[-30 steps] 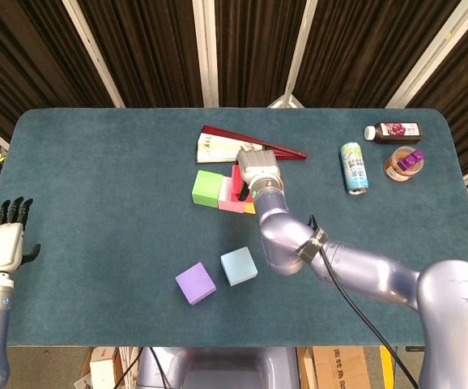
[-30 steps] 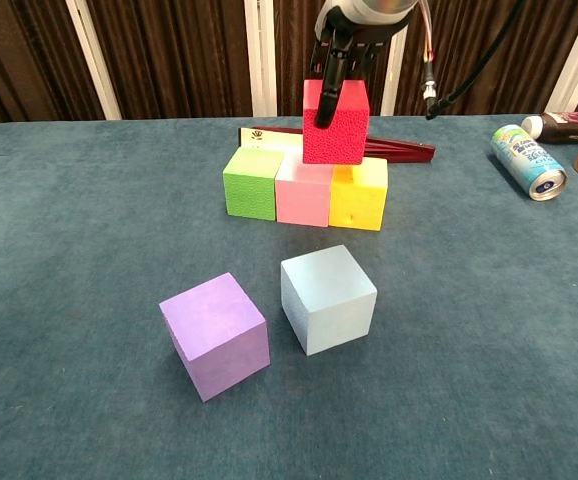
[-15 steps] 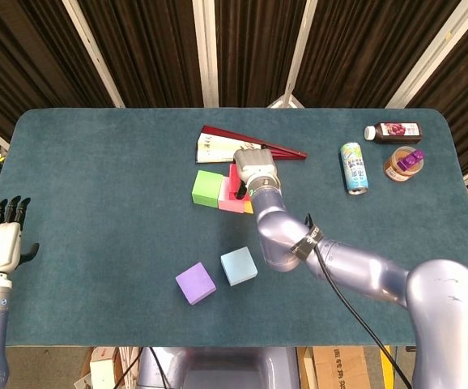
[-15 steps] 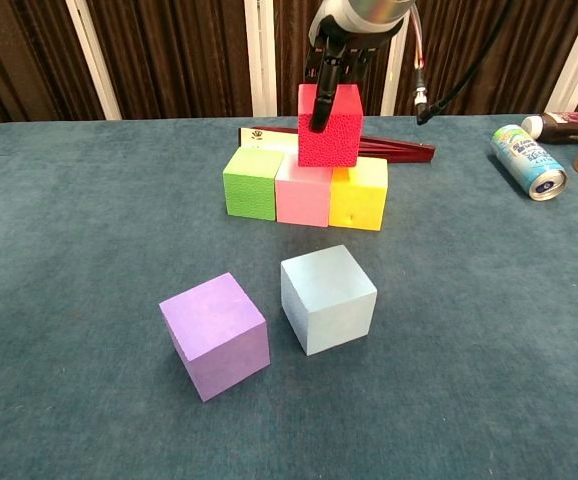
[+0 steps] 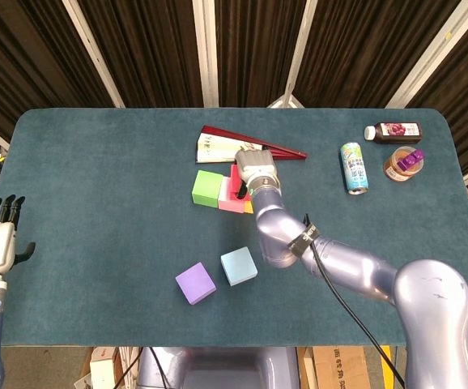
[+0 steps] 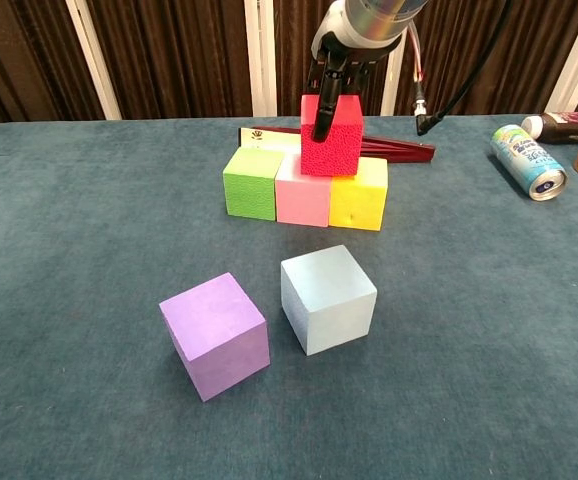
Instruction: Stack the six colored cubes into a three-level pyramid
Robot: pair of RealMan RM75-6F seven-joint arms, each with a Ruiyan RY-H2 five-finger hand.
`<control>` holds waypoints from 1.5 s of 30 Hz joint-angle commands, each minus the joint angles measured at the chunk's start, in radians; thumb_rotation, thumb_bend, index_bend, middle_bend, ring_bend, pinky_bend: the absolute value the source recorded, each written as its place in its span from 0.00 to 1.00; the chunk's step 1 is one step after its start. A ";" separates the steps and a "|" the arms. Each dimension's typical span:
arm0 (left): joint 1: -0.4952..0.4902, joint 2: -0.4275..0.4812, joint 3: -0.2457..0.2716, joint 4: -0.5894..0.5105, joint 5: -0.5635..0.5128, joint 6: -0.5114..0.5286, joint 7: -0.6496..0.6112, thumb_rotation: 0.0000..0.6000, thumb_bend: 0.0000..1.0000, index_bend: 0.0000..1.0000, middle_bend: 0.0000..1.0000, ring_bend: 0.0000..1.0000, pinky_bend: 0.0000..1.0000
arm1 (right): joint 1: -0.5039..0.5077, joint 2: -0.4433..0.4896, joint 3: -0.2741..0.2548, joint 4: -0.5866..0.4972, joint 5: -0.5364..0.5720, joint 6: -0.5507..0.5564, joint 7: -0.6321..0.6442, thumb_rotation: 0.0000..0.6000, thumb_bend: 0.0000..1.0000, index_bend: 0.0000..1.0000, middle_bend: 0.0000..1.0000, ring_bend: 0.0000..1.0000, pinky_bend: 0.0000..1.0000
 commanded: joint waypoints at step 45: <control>-0.002 0.000 -0.004 0.002 -0.014 -0.009 -0.002 1.00 0.36 0.08 0.03 0.00 0.00 | 0.029 -0.033 0.036 0.011 0.032 0.115 -0.080 1.00 0.34 0.37 0.34 0.21 0.00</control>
